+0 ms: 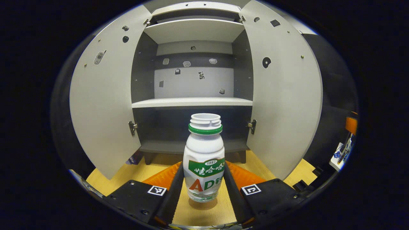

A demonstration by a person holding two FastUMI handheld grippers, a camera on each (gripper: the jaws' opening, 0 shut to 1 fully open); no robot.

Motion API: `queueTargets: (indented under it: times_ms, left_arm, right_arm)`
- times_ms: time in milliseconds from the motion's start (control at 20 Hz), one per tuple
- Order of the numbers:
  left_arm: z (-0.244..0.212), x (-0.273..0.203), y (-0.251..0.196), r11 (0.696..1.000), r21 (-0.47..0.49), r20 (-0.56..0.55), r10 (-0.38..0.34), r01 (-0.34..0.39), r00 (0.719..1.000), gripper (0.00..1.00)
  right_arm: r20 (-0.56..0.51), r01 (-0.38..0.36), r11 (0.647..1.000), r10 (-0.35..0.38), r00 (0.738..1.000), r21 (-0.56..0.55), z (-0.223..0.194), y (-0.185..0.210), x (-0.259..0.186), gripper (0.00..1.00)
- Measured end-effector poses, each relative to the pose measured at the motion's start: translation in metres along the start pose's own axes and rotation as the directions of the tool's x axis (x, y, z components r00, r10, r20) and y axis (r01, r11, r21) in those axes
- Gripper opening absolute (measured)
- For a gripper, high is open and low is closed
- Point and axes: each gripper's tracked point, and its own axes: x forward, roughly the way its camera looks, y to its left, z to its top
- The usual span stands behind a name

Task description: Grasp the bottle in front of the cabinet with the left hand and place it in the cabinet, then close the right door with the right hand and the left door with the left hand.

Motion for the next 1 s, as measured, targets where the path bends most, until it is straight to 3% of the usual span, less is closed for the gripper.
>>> queueTargets:
  times_ms: [500,1000]
  left_arm:
    - [0.151,0.034,0.020,0.999,-0.009,0.129,0.039,-0.038,0.991,0.71]
    - [0.250,0.129,0.030,0.999,0.010,0.178,0.050,-0.053,0.983,0.71]
  right_arm:
    - [-0.015,-0.087,0.996,0.088,0.996,0.035,-0.009,-0.020,0.028,0.98]
    - [-0.035,-0.028,0.998,0.030,0.999,0.056,-0.017,-0.056,0.045,0.98]
